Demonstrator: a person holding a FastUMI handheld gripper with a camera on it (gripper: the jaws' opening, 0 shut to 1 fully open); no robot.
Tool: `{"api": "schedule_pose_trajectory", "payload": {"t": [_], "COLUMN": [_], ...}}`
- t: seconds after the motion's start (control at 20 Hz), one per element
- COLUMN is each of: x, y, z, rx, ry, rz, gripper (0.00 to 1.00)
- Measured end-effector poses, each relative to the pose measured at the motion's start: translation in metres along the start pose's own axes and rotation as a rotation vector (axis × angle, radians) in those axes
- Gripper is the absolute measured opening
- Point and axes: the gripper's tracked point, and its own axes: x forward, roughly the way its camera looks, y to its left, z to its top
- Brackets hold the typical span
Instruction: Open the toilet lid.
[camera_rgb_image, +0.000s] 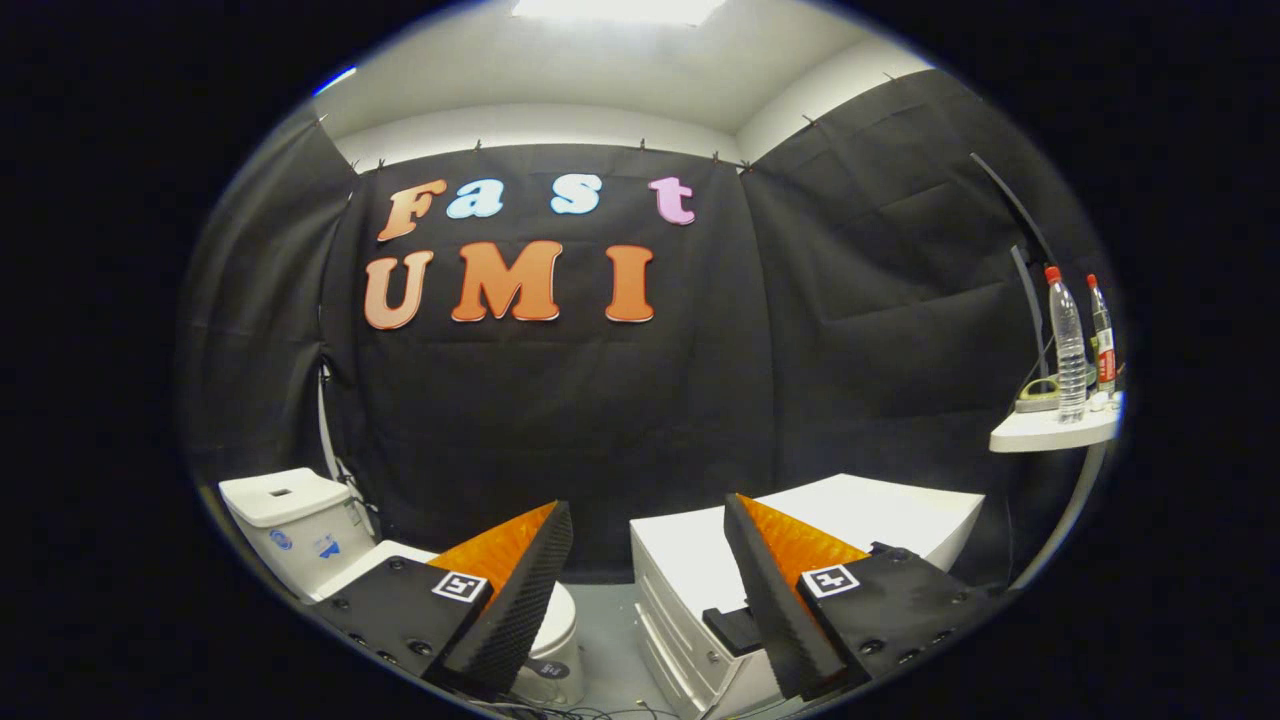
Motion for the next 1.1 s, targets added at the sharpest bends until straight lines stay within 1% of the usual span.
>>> {"api": "schedule_pose_trajectory", "payload": {"t": [0.05,0.1,0.25,0.35,0.4,0.45,0.5,0.6,0.7,0.9,1.1], "x": [0.000,-0.002,-0.001,0.000,0.005,0.013,0.016,0.027,0.036,0.045,0.040], "y": [-0.009,-0.009,0.006,0.018,0.017,0.009,0.003,0.017,0.048,0.106,0.155], "z": [0.005,0.006,-0.010,-0.017,-0.015,-0.011,0.000,0.016,0.017,-0.015,-0.081], "rx": [-0.001,0.010,0.049,0.050,0.040,0.038,0.059,0.127,0.190,0.301,0.387], "ry": [-0.014,-0.015,0.039,0.073,0.077,0.073,0.058,0.029,0.034,0.085,0.241], "rz": [-0.036,-0.048,-0.024,0.011,0.007,-0.038,-0.078,-0.079,-0.070,-0.047,0.010], "gripper": [0.98,0.98,0.98,0.98,0.98,0.98,0.99,0.98,0.98,0.98,0.98]}}
